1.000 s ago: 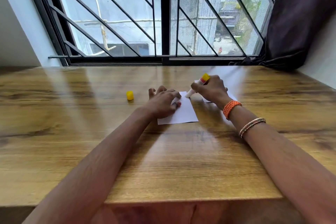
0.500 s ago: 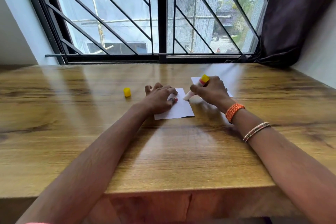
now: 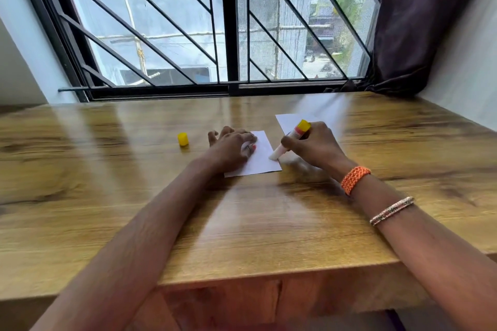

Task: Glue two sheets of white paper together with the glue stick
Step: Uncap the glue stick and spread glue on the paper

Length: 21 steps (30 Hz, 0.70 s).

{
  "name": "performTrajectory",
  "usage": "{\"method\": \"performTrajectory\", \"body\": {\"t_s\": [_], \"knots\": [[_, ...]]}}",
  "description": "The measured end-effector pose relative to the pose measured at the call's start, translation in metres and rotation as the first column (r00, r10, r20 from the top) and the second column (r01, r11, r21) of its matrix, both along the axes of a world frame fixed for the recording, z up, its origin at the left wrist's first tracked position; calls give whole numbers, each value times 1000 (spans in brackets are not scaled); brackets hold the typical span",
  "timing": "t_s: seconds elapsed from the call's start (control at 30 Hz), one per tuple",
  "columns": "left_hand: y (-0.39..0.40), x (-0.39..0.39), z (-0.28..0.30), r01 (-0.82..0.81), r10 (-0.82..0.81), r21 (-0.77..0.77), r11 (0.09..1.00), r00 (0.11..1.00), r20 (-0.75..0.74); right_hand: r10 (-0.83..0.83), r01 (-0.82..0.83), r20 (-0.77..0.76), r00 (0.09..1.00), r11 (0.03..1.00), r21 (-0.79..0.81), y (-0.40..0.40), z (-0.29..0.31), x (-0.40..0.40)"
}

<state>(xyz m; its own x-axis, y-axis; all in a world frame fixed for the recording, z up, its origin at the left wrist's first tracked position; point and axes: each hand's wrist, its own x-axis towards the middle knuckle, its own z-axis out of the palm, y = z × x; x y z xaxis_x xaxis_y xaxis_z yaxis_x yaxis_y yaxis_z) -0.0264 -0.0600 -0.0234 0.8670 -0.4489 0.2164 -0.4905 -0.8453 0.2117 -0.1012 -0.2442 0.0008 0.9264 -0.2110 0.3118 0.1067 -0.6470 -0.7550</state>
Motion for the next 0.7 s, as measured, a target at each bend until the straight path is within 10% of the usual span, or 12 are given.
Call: {"method": "performTrajectory", "body": {"t_s": [0.7], "knots": [[-11, -20, 11, -89, 91, 160, 983, 996, -4, 105, -135, 99, 990, 916, 378, -16, 14, -16]]}}
